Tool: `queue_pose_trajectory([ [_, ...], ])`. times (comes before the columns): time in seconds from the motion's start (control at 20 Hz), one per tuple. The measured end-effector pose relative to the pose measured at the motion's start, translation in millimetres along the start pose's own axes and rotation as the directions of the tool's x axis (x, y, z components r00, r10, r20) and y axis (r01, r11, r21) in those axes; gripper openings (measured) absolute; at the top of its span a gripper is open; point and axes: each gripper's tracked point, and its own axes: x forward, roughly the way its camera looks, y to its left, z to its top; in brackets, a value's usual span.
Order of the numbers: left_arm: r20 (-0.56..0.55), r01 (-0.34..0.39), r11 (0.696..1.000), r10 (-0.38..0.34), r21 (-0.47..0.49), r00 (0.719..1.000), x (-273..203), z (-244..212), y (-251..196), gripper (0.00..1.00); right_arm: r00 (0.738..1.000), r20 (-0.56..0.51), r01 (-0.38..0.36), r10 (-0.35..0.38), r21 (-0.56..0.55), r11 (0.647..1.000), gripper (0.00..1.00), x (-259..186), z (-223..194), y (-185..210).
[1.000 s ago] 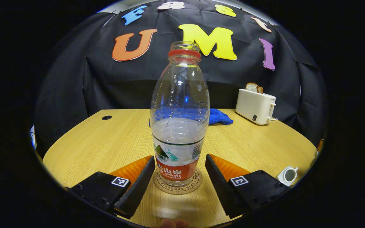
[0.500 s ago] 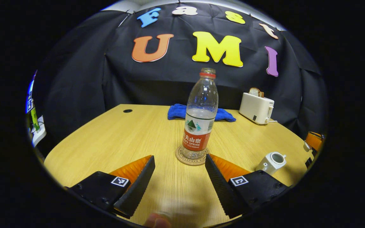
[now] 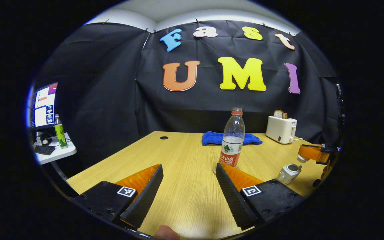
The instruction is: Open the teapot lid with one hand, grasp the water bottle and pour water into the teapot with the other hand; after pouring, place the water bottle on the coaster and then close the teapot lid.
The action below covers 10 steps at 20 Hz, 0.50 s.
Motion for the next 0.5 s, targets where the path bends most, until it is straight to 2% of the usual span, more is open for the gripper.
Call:
queue_pose_trajectory([
  [0.5,0.037,-0.016,0.999,0.015,0.044,0.999,-8,12,-2,0.99,0.999,-0.031,-0.013,0.013,-0.004,1.000,0.00,15,-23,5],
])
